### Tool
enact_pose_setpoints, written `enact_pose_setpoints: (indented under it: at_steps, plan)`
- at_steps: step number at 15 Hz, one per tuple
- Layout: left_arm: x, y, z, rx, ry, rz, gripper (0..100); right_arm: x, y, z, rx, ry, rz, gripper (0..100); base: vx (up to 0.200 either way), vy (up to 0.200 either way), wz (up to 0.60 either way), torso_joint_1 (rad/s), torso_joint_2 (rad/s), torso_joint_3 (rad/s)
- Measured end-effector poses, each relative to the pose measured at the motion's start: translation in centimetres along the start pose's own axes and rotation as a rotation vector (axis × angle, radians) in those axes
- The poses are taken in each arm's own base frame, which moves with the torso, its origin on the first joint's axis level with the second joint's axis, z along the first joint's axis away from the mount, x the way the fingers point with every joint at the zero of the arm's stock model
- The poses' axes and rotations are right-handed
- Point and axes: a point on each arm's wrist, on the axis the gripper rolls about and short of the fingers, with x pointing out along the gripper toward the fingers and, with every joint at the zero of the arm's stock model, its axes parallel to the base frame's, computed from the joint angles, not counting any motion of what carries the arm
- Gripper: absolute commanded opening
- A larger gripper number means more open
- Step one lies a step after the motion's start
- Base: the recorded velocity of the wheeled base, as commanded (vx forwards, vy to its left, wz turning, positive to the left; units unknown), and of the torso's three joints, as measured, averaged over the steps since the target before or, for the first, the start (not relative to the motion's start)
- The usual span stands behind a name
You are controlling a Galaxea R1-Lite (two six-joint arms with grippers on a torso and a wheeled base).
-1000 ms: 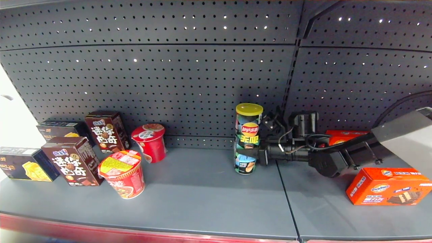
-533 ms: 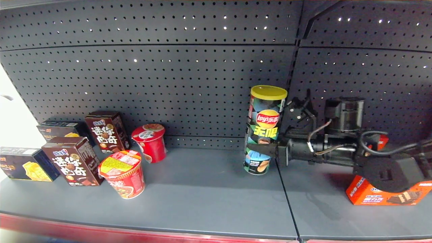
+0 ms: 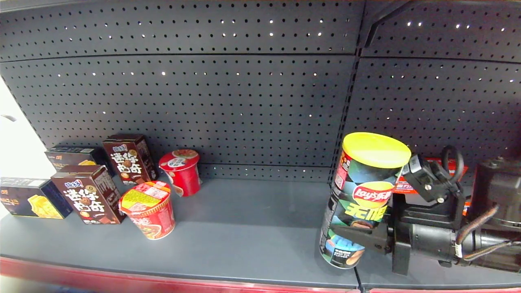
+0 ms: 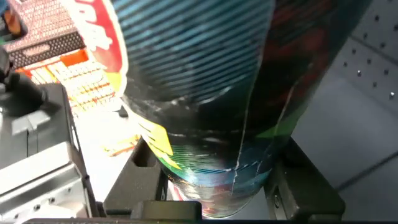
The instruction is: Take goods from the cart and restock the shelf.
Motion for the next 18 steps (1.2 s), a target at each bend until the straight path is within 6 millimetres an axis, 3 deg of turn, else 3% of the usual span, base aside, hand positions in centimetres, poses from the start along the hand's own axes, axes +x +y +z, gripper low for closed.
enact_pose_setpoints:
  at_steps: [5,18]
  plan:
    - [-0.1,0.0,0.0,0.001,-0.003,0.006,0,-0.2,0.2,-1.4,-0.018,-0.028,-0.009,0,0.0,0.0,0.0,0.0,0.0,0.0]
    - [-0.1,0.0,0.0,0.001,-0.003,0.025,0,3.7,-1.9,-4.6,0.018,0.025,-0.011,0,0.0,0.0,0.0,0.0,0.0,0.0]
